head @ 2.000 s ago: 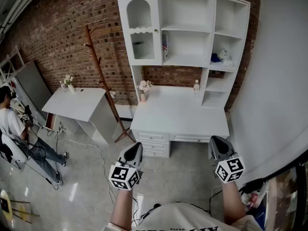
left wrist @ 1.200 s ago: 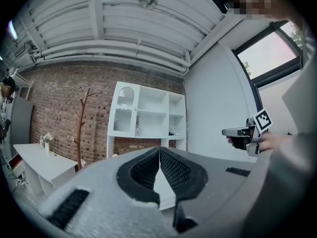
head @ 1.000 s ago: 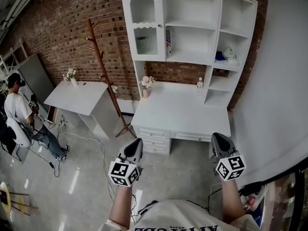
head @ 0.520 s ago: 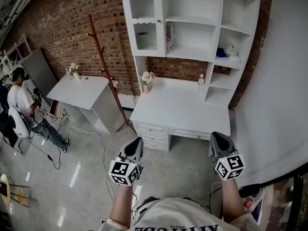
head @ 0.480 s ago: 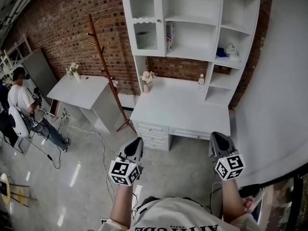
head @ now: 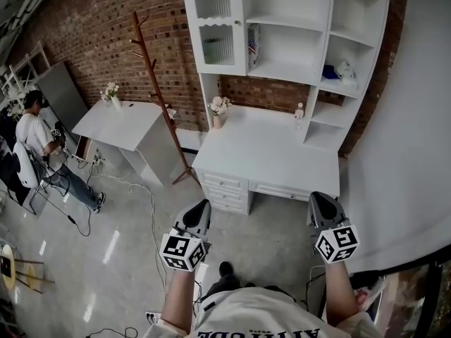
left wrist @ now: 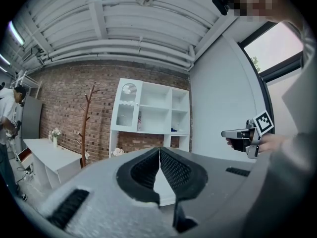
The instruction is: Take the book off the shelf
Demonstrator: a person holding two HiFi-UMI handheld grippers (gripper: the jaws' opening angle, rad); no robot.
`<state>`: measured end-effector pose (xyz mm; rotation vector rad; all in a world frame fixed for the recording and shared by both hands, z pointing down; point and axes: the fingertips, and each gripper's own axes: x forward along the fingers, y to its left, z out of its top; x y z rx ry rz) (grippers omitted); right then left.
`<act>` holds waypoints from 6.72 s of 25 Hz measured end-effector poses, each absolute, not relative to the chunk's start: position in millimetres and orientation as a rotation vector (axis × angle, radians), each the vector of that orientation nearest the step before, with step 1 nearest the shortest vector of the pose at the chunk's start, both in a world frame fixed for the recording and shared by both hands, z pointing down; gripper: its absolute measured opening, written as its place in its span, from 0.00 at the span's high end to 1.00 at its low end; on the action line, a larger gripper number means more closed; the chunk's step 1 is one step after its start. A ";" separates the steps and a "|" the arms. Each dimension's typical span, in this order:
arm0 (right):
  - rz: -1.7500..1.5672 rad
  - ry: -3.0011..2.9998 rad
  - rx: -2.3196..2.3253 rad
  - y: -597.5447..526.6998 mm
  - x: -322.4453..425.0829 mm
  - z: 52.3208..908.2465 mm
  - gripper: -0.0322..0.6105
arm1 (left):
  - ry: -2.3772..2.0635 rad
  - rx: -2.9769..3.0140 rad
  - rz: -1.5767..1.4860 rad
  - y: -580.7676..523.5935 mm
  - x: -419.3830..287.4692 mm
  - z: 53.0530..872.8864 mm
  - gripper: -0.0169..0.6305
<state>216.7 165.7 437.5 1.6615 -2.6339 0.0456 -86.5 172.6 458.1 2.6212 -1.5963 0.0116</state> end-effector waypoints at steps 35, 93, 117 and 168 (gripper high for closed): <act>0.058 -2.518 1.781 20.2 173.1 444.8 0.89 | -1.469 2.651 0.004 2.8 -129.9 477.4 0.93; 0.115 -2.362 1.956 -111.1 164.4 463.3 0.89 | -1.255 2.736 0.042 -172.4 -133.9 494.5 0.93; 0.131 -2.522 1.789 -261.4 210.2 460.1 0.89 | -1.407 2.642 0.045 -271.5 -84.7 488.6 0.93; -0.093 -2.584 1.656 -428.1 199.4 401.8 0.89 | -1.438 2.704 0.042 -379.0 -58.2 472.6 0.93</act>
